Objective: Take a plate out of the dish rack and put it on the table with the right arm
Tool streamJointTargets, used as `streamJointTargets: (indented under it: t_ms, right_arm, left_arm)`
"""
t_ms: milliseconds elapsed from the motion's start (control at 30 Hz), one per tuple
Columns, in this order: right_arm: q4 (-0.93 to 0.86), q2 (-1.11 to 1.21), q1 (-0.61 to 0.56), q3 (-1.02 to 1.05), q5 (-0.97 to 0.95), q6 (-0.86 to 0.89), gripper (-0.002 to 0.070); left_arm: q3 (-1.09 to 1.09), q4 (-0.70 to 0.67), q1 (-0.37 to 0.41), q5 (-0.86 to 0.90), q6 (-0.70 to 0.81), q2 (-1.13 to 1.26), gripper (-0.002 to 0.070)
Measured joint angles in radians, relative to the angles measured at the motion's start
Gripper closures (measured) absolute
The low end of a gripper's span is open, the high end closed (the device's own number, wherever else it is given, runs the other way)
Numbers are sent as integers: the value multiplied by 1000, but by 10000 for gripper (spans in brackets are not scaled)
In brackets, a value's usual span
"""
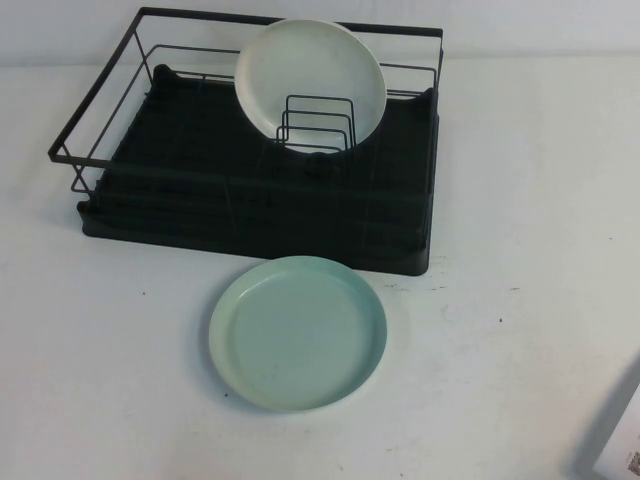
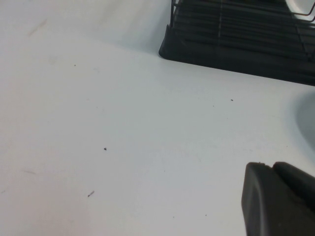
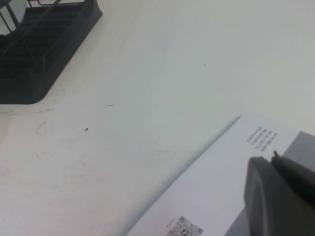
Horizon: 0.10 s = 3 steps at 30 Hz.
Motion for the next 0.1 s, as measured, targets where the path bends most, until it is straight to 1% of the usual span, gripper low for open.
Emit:
streamJointTargets:
  t_ms: [100]
  right_arm:
    - [0,0,0,0,0,0,694]
  left_arm:
    - [0,0,0,0,0,0,680]
